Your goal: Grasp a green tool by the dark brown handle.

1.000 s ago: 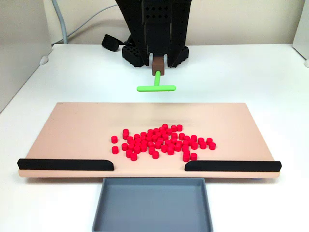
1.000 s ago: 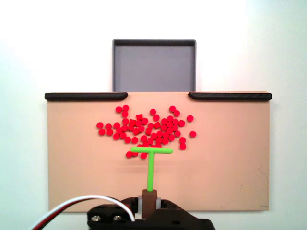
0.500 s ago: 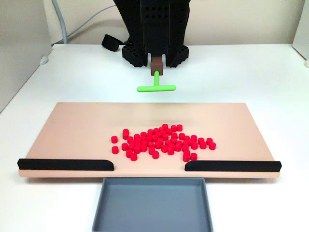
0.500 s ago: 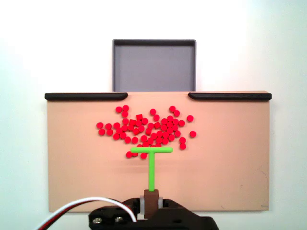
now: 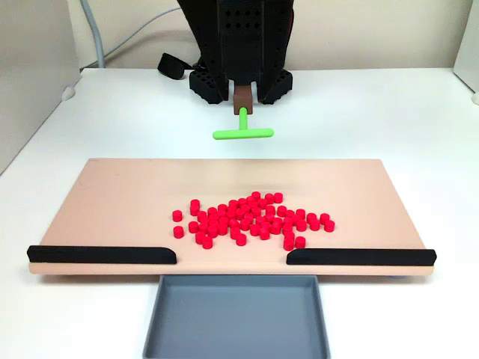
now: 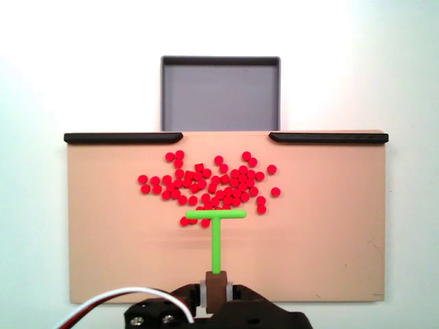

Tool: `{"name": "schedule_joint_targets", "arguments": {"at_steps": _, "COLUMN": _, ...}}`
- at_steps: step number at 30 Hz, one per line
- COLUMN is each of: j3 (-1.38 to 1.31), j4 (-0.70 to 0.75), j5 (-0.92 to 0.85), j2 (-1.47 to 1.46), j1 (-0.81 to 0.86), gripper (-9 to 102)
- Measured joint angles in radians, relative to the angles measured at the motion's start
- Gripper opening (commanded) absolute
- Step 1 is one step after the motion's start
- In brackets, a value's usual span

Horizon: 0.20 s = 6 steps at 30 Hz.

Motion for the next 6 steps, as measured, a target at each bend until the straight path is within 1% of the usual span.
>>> {"name": "schedule_joint_targets", "arguments": {"at_steps": 6, "j3": 0.000, "j4": 0.000, "j5": -0.006, "j2": 0.002, "j1": 0.000, "gripper": 0}}
